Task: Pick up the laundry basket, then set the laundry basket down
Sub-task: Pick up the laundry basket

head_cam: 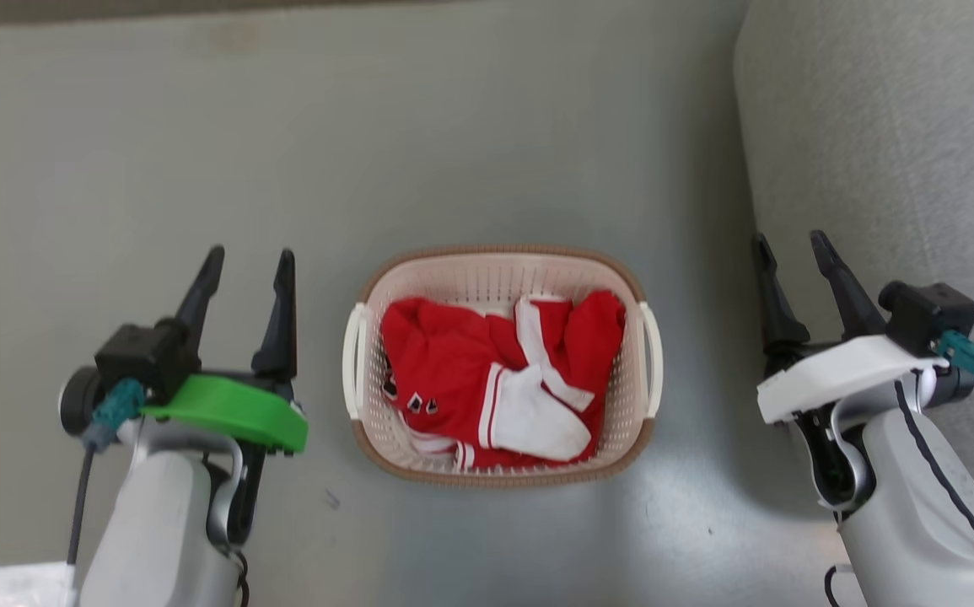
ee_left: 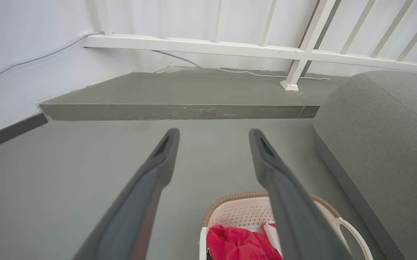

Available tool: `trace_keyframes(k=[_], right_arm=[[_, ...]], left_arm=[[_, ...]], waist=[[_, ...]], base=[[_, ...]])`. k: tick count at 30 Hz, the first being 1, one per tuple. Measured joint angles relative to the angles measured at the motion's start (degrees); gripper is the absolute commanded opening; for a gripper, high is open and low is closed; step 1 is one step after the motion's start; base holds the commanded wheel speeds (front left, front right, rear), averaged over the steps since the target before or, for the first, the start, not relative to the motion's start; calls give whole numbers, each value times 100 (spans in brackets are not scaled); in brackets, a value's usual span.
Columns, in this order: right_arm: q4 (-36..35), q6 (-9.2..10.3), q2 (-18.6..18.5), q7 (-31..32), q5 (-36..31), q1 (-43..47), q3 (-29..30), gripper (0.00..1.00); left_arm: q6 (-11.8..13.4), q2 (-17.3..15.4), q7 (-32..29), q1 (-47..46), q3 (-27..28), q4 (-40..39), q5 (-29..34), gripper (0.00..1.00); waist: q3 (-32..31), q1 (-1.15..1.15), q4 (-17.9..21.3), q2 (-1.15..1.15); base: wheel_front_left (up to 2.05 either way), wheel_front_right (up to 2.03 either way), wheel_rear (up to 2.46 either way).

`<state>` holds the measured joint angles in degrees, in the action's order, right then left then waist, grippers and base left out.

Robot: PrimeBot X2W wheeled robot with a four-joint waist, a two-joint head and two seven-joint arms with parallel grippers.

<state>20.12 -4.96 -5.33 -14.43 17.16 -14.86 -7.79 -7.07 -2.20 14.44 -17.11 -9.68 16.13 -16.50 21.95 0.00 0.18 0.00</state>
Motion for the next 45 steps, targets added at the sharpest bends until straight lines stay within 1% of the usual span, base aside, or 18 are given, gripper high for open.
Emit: trace_keyframes(k=[5,8,16,21,26,29,31,36,45], right_arm=[[235,-2,22,0,1,-204,-20,100],[469,-5,70,0,2,-410,-55,100],[1036,-53,119,0,65,-765,-109,100],[1427,-82,163,0,166,-984,-191,100],[1786,-108,172,0,290,-1240,-264,100],[1984,-111,174,0,303,-1421,-357,100],[2094,-153,176,0,310,-1524,-400,100],[2444,-156,175,21,315,-1810,-586,100],[2911,-159,178,141,361,-2280,-853,100]], left_arm=[[0,5,0,-238,-48,85,-16,100],[-2,11,1,-442,-97,259,-93,100],[-4,21,7,-798,-187,883,-299,100],[-4,-23,7,-1011,-452,1299,-299,100],[-4,-91,7,-1249,-533,1680,-380,100],[-4,-92,7,-1450,-643,1868,-459,100],[-4,-89,7,-1556,-719,1974,-508,100],[-4,-97,7,-1795,-783,2318,-681,100],[-4,-170,-56,-2236,-940,2854,-804,100]], waist=[[289,0,-4,0],[575,0,-3,0],[1097,0,3,0],[1380,0,19,0],[1643,0,39,0],[1803,0,52,0],[1908,-1,58,0],[2174,-1,71,0],[2641,-1,111,0]], base=[[0,0,0],[0,0,0],[0,0,0],[0,0,0],[0,0,0],[0,0,0],[0,0,0],[0,0,0],[0,0,0]])
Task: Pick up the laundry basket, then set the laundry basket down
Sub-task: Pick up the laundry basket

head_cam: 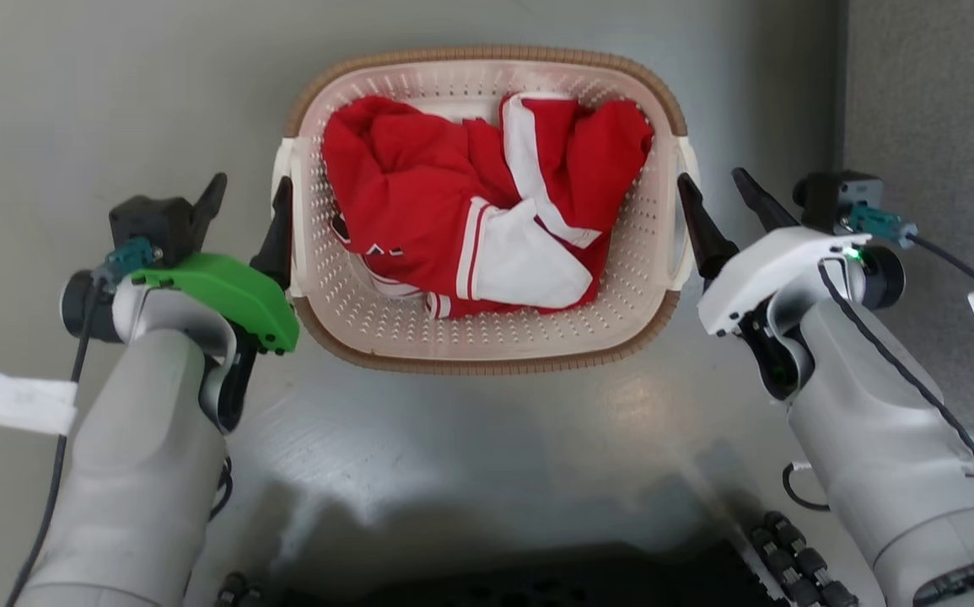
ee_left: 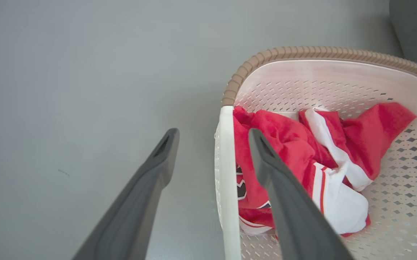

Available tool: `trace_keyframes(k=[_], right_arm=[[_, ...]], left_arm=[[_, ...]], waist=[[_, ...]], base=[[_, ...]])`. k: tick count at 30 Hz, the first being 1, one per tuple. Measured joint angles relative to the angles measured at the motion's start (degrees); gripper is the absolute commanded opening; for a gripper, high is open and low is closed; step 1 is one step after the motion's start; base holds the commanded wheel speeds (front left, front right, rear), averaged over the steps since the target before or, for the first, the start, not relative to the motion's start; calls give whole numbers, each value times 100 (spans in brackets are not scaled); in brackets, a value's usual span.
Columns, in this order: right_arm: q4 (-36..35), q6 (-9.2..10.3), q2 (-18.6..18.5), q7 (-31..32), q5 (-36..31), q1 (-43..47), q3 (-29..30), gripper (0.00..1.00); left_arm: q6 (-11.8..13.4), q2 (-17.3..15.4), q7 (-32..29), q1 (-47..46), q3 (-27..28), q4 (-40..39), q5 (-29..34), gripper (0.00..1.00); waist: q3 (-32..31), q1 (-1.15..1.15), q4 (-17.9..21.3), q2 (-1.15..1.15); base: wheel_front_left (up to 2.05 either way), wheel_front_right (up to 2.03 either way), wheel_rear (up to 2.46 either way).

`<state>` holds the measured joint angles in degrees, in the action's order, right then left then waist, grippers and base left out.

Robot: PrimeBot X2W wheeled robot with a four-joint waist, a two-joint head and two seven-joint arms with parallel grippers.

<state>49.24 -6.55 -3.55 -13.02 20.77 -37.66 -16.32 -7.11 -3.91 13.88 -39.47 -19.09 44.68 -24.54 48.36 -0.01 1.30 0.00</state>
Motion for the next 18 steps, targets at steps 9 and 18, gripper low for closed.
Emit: trace_keyframes(k=[9,18], right_arm=[[290,-49,-2,124,378,-394,-347,100],[505,-49,-5,180,577,-672,-658,100]], left_arm=[[0,-2,-5,-428,-337,321,-170,100],[0,54,-21,-673,-633,606,-399,100]], waist=[[434,0,43,0],[730,0,6,0]], base=[[0,0,0],[0,0,0]])
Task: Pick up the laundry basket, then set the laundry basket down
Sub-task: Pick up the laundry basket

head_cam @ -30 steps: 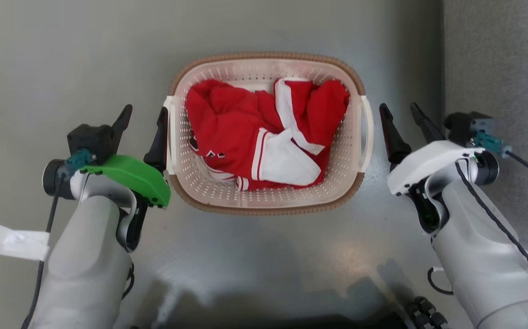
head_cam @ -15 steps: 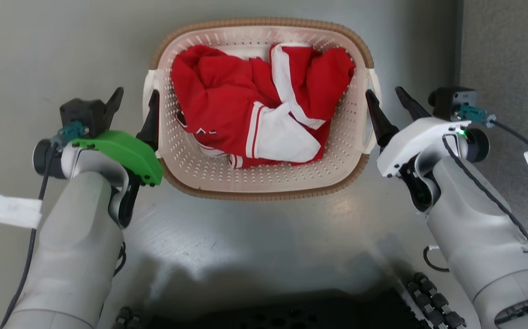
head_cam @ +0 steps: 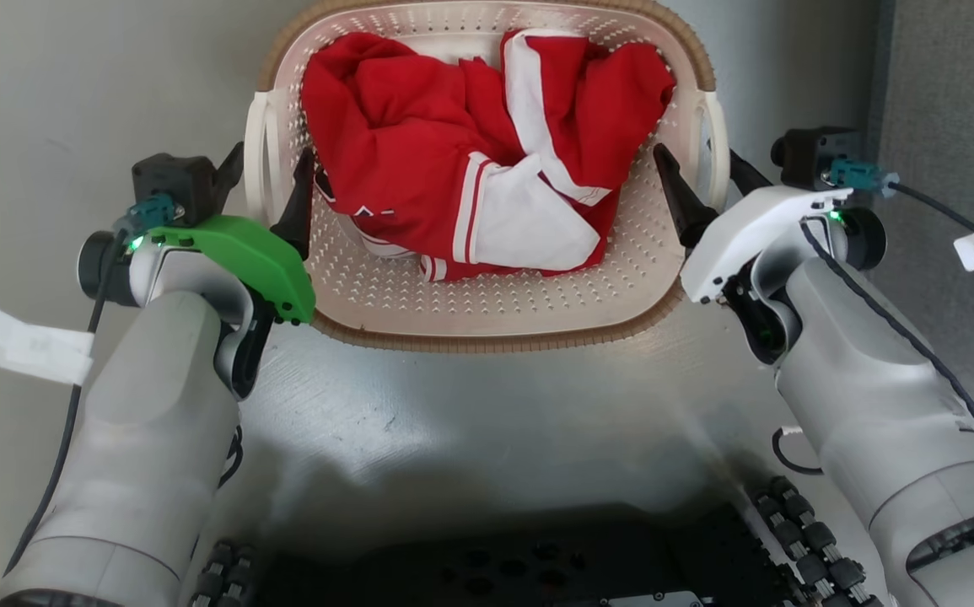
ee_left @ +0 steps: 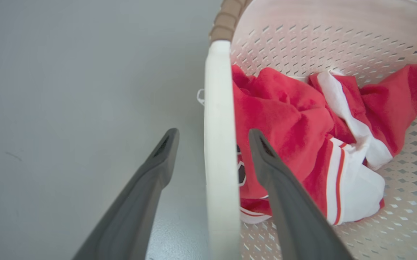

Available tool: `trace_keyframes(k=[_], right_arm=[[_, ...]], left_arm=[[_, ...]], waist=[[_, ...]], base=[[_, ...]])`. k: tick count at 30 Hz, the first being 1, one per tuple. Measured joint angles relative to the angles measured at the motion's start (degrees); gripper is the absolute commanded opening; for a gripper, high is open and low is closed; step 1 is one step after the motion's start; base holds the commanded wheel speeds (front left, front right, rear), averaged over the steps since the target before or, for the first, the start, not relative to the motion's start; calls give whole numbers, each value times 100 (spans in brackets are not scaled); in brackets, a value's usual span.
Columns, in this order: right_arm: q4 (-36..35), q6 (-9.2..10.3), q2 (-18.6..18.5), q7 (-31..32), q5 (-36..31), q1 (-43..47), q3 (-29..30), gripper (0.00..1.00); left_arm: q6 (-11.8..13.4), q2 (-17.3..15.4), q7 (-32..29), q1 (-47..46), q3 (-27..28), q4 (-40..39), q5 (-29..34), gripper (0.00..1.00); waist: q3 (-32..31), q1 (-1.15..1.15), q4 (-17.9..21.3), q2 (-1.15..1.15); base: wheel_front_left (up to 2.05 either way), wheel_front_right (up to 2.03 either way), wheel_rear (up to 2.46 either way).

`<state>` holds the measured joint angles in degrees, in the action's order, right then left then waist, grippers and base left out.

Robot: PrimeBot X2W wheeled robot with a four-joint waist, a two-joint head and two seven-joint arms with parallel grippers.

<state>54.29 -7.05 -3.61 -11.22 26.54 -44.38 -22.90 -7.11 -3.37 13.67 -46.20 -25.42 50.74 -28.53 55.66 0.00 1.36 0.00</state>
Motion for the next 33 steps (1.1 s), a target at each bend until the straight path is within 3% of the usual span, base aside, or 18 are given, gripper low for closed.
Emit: trace_keyframes(k=[5,6,7,8,9,10,11,13,33], right_arm=[[68,0,0,0,168,-70,-230,100],[76,0,-1,0,193,-91,-272,100],[79,0,-2,-1,224,-107,-314,89],[86,0,-2,-1,241,-121,-347,76],[97,-1,-1,-1,260,-130,-375,66],[113,-1,-1,-1,282,-137,-407,44],[131,-1,-1,-1,301,-142,-441,26],[170,1,-9,-1,379,-153,-508,0],[650,57,1,-87,699,-225,-923,0]], left_arm=[[0,9,0,-51,-178,93,-153,100],[0,9,0,-64,-220,105,-188,80],[0,12,1,-77,-250,118,-209,53],[0,15,1,-86,-274,130,-218,41],[0,18,2,-91,-297,146,-241,17],[0,19,3,-98,-323,169,-266,0],[0,25,9,-109,-356,182,-296,0],[4,22,8,-160,-421,225,-344,0],[4,58,25,-88,-873,575,-943,0]], waist=[[49,0,-39,0],[53,0,-44,0],[57,0,-49,0],[59,0,-53,0],[60,0,-57,0],[60,0,-60,0],[59,0,-62,0],[54,0,-66,0],[-619,0,-49,0]], base=[[0,0,0],[0,0,0],[0,0,0],[0,0,0],[0,0,0],[0,0,0],[0,0,0],[0,0,0],[0,0,0]])
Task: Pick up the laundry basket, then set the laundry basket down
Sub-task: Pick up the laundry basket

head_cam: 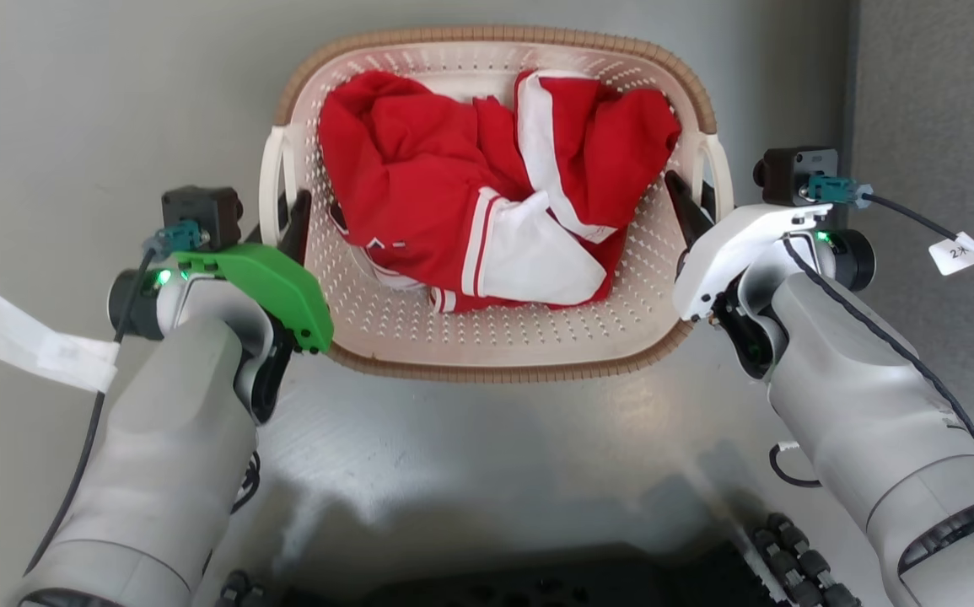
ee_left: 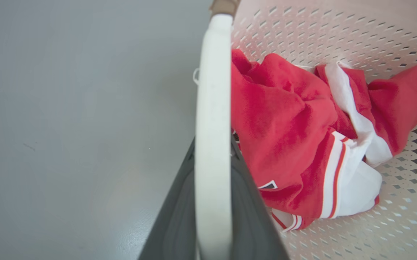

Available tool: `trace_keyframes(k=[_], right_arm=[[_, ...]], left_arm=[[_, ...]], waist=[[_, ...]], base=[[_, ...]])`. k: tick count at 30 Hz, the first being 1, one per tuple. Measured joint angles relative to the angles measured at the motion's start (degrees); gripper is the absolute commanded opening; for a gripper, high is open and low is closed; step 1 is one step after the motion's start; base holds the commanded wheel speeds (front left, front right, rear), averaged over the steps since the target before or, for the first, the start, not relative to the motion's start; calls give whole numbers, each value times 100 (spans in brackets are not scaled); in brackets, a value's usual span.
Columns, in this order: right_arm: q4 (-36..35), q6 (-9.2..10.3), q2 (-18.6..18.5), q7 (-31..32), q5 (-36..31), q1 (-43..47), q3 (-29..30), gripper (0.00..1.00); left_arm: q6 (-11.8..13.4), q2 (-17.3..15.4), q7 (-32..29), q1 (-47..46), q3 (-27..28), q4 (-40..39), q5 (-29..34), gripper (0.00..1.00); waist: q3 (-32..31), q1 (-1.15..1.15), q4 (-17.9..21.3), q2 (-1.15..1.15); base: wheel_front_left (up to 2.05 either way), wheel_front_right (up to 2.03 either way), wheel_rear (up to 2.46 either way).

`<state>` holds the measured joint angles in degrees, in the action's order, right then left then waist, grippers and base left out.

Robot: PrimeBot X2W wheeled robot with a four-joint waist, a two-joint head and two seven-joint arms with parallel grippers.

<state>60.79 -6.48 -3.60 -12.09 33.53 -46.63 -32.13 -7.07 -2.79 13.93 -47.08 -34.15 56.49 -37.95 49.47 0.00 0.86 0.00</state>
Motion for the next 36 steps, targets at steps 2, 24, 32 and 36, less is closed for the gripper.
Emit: trace_keyframes(k=[2,24,32,36], right_arm=[[37,-1,4,0,22,1,-36,0],[368,-4,20,683,591,224,-581,0],[387,-3,22,981,815,495,-777,0],[385,-1,25,1174,892,592,-912,0]], left_arm=[[0,1,0,54,-38,25,-64,0],[0,24,-231,592,-497,236,-833,0],[0,29,-486,826,-654,327,-1084,0],[-1,30,-644,950,-697,387,-1194,0]], waist=[[-114,0,4,0],[-1650,0,36,0],[-2234,0,56,0],[-2529,0,75,0]], base=[[0,0,0],[0,0,0],[0,0,0],[0,0,0]])
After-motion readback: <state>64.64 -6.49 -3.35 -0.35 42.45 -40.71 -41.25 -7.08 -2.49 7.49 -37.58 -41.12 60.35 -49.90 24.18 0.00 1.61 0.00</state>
